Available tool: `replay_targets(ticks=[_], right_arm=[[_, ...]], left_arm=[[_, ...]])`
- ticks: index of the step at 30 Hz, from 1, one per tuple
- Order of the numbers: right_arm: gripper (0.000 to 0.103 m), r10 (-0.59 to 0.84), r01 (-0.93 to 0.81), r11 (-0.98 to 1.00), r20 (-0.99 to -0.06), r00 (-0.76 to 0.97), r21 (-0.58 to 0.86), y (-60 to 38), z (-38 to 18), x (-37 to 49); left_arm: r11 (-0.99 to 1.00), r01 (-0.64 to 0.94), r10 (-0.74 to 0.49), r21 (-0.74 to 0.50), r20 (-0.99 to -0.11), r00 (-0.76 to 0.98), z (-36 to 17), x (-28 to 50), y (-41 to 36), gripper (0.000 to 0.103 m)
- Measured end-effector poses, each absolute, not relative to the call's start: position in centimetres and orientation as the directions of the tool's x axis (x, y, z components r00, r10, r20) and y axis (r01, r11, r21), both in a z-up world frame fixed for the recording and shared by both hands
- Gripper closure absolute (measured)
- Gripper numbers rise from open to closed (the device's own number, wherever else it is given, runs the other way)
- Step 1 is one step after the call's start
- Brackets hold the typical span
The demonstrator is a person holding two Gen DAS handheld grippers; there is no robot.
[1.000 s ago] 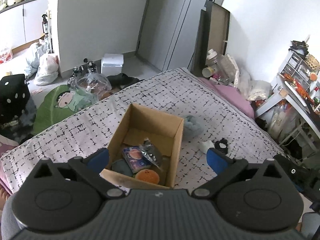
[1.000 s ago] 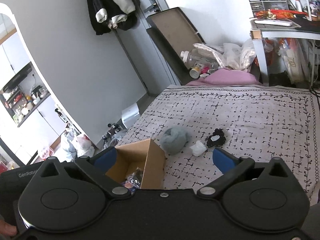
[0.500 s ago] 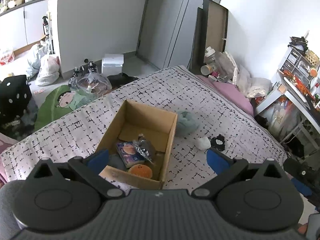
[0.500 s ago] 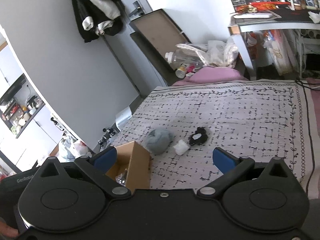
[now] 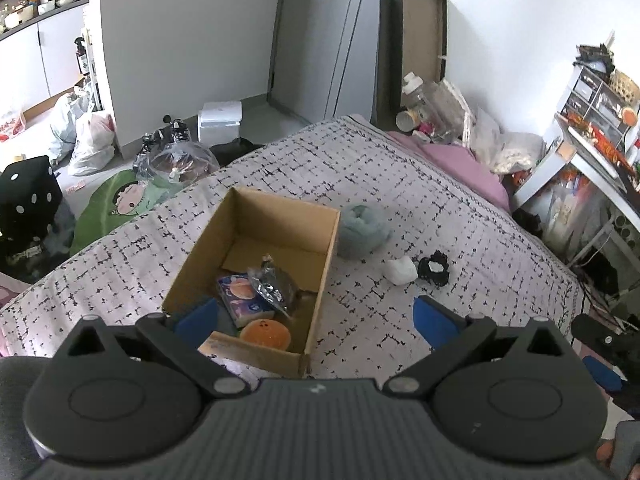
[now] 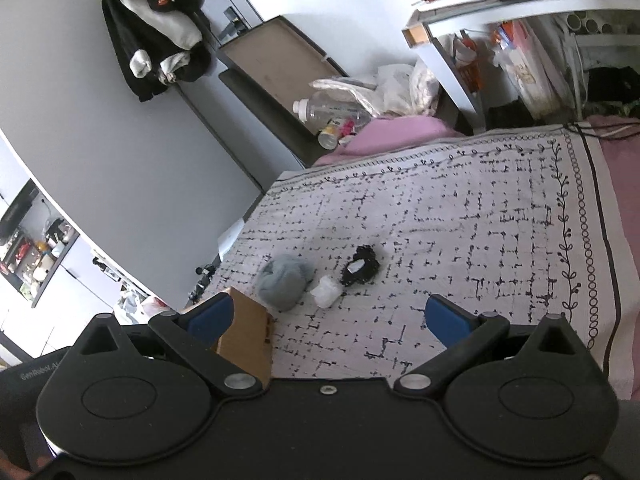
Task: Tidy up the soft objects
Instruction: 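Move both open tools out of the box toward the white packet and black plush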
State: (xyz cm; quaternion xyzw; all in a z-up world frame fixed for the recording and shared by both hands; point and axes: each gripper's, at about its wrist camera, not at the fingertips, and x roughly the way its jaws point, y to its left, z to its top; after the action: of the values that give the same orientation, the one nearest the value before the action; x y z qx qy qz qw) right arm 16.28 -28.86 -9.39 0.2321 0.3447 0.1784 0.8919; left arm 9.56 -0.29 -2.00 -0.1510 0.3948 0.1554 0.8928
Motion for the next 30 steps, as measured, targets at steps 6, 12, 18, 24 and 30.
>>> replay_targets(ticks=[6,12,18,24,30], right_arm=[[0.0,0.495,-0.149,0.811,-0.527,0.691,0.566,-29.3,-10.6,17.3],[0.0,0.491,-0.118,0.797,-0.52,0.699,0.593,-29.7,-11.8,18.9],[0.001,0.5,-0.081,0.764,-0.508,0.702,0.64,-30.3,-13.3,21.0],[0.001,0.504,-0.054,0.745,-0.509,0.698,0.665,-30.6,-14.6,23.4],[0.004,0.535,-0.033,0.71,-0.507,0.676,0.704,-30.9,-16.1,25.6]], left_arm=[[0.91,-0.393,0.158,-0.131,-0.767,0.622,-3.2,11.2,-1.2,0.0],[0.924,-0.353,0.118,-0.145,-0.77,0.627,-4.1,13.2,-2.6,0.001],[0.934,-0.316,0.08,-0.168,-0.763,0.641,-5.3,15.4,-3.8,0.001],[0.939,-0.302,0.067,-0.165,-0.774,0.63,-6.5,18.1,-4.6,0.003],[0.935,-0.303,0.048,-0.184,-0.781,0.622,-7.7,20.2,-5.4,0.007]])
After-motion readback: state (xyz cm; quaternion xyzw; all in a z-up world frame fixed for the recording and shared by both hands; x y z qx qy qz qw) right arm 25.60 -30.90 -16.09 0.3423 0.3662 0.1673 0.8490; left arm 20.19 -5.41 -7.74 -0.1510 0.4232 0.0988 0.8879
